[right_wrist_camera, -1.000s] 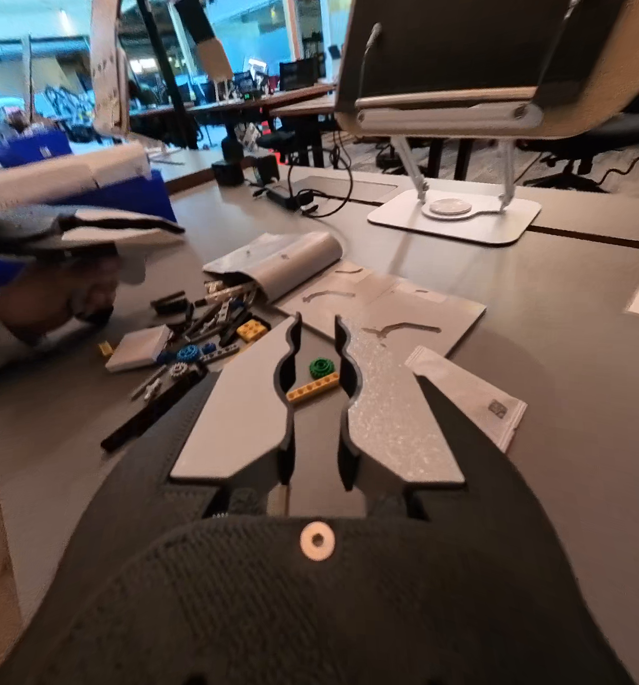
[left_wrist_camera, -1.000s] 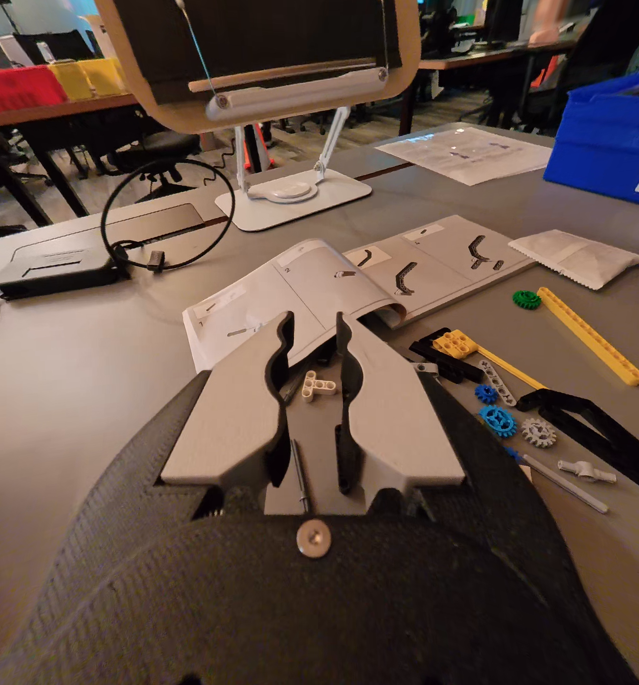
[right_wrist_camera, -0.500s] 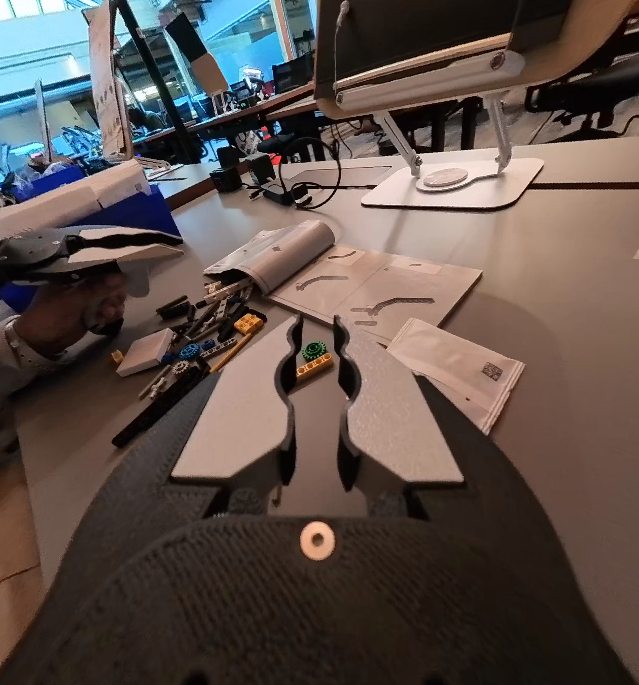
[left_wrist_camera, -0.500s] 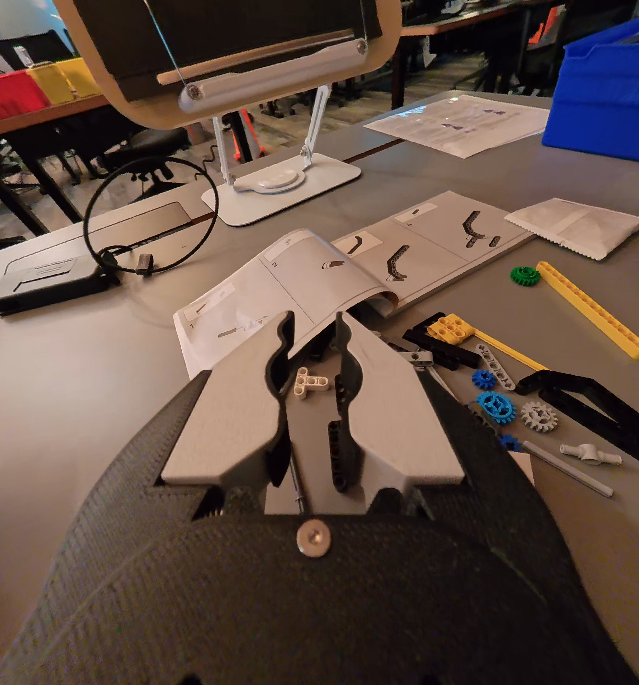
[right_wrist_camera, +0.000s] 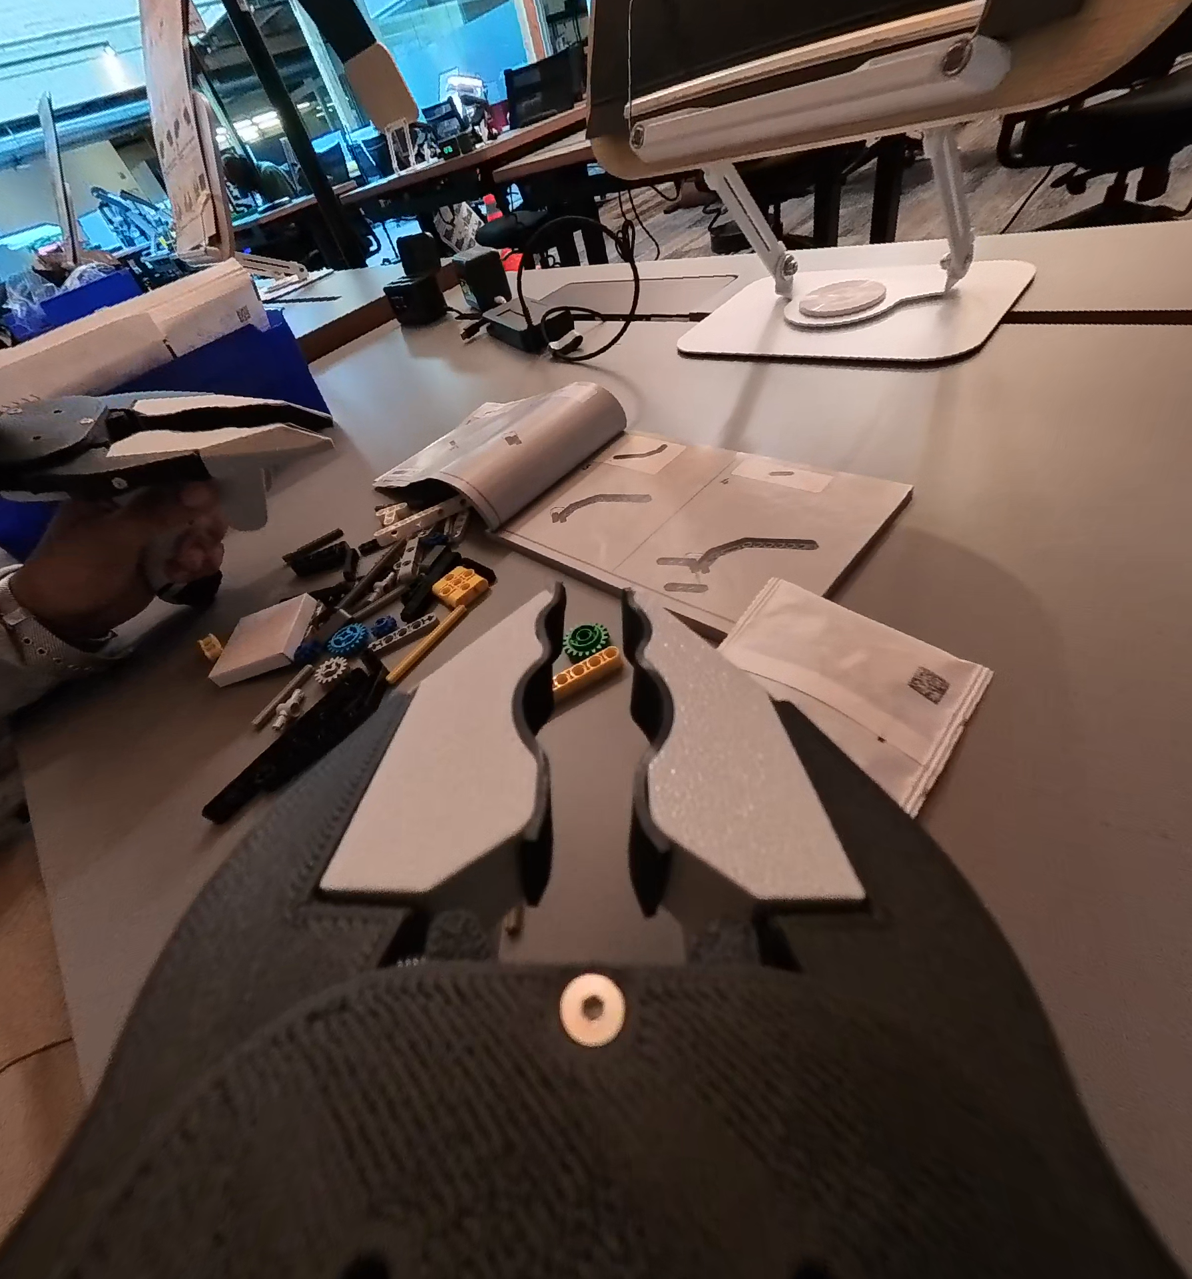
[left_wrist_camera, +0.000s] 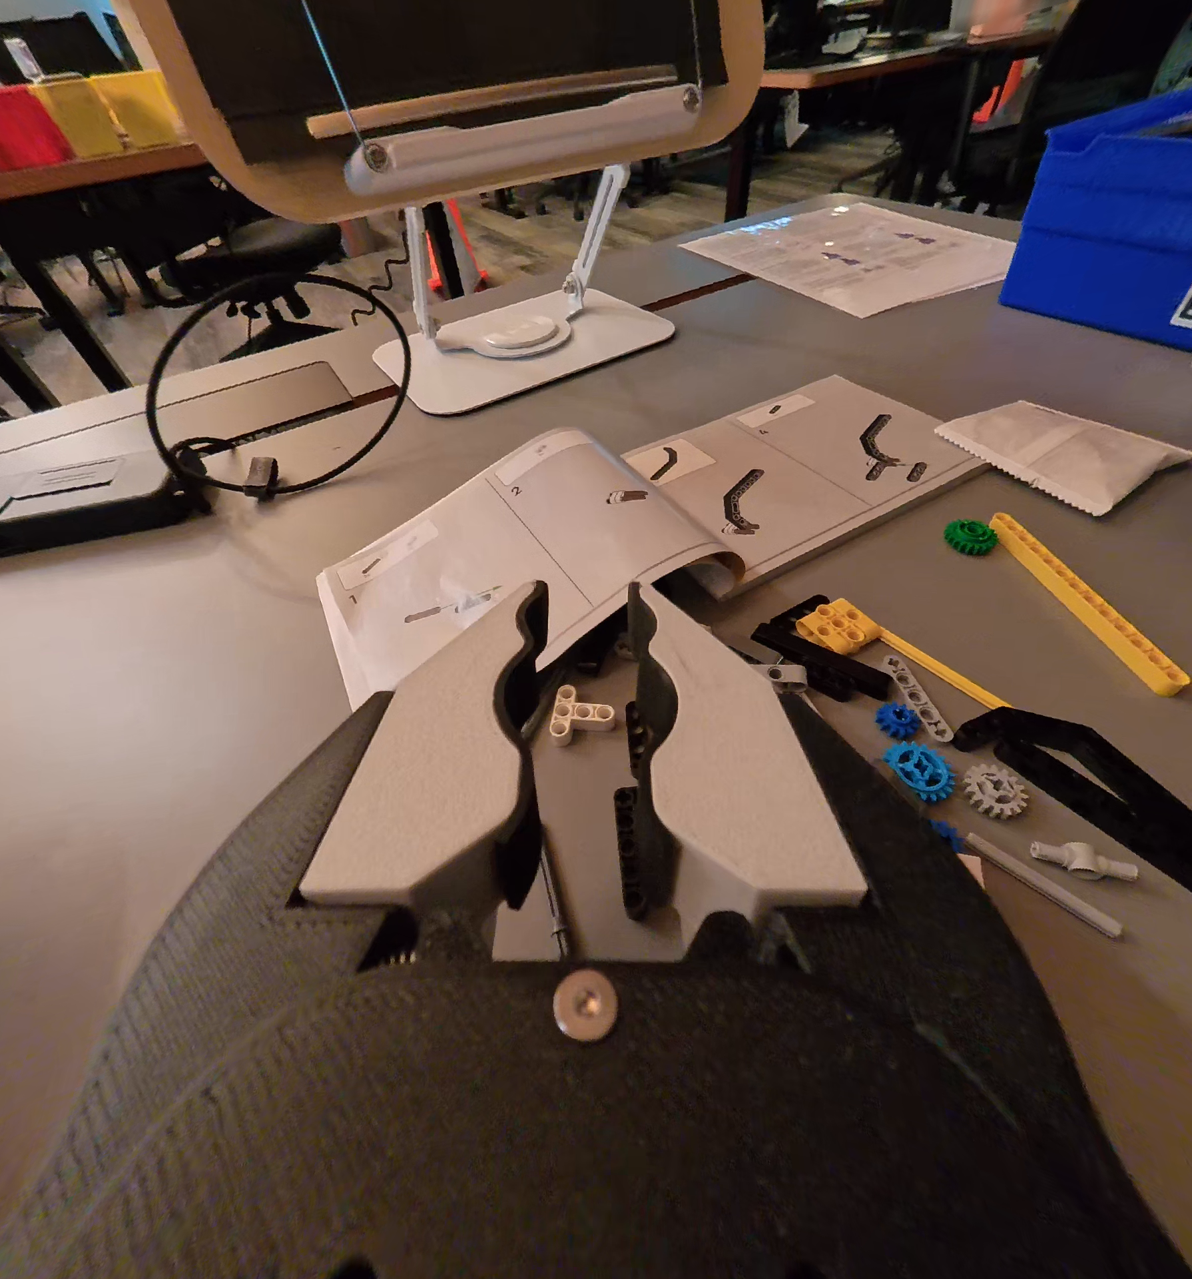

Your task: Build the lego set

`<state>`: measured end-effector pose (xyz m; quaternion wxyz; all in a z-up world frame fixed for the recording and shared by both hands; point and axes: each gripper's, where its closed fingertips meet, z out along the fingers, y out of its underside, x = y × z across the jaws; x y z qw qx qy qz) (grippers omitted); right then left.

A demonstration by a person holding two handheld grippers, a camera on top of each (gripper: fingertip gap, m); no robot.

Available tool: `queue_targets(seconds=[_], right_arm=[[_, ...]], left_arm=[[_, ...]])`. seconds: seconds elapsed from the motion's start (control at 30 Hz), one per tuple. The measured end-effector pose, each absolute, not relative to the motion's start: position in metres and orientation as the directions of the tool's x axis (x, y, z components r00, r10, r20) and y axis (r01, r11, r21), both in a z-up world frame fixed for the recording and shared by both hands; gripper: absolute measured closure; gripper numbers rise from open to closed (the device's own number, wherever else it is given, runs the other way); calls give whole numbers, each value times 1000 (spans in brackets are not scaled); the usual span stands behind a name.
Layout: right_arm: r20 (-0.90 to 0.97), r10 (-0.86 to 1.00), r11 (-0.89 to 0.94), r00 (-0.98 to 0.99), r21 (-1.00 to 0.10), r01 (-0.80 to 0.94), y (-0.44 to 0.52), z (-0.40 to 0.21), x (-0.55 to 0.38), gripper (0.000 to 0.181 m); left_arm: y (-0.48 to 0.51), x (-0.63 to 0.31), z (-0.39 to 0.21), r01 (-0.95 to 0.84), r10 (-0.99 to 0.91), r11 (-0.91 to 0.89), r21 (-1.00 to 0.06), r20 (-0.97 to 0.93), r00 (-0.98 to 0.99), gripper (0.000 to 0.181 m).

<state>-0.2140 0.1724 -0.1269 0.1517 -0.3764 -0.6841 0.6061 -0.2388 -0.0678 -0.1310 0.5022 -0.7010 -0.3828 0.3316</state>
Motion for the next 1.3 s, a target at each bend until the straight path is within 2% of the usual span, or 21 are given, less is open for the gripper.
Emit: queue_targets(seconds=[0.37, 0.77, 1.3], right_arm=[[-239, 695, 1, -678, -943, 334, 170, -129, -213, 167], [-267, 688, -35, -674, -941, 337, 173, -126, -214, 167], [-277, 690, -27, -669, -933, 358, 172, -129, -215, 165]], left_arm=[[-60, -235, -133, 188, 845, -242, -952, -112, 522, 162], [-82, -241, -126, 265, 872, -12, -964, 120, 475, 159], [-67, -238, -134, 232, 870, -187, -955, -52, 490, 161]])
